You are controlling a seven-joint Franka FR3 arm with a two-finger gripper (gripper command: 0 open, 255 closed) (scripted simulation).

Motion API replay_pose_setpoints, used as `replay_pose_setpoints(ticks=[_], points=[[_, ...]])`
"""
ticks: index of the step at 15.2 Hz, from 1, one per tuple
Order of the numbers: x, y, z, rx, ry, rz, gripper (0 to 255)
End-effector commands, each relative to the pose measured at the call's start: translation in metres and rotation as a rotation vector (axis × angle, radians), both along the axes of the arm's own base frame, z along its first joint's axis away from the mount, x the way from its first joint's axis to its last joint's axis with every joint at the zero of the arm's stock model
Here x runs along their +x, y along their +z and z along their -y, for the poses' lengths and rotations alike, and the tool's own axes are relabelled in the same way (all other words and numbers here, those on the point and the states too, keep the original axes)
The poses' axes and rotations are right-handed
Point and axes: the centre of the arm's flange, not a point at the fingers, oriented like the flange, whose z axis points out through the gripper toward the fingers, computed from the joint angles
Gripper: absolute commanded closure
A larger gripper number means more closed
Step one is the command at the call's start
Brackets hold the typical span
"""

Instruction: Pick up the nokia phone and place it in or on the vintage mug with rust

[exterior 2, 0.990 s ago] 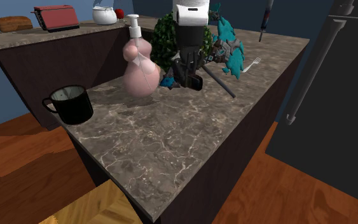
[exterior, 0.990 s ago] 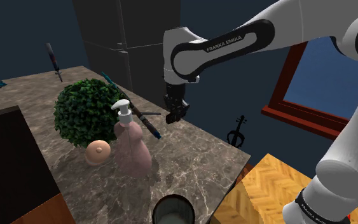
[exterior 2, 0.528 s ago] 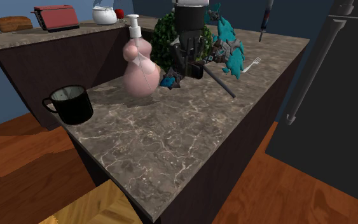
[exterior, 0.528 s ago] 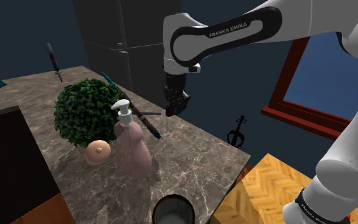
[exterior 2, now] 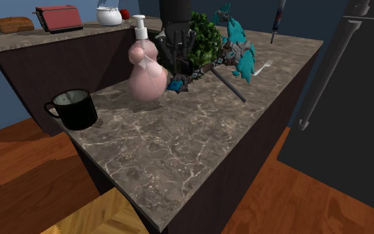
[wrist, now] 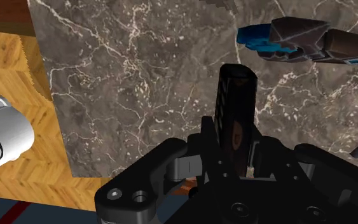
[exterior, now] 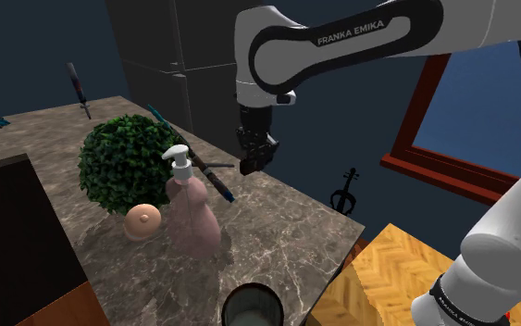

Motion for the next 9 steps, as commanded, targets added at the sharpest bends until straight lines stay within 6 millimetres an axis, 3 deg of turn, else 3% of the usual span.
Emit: replay_pose_setpoints(ticks=[1,9], points=[[-0.020,-0.001,-0.016,0.000,-0.001,0.000,255],[-0.102,-0.002,-0.082,0.000,-0.001,0.000,255]])
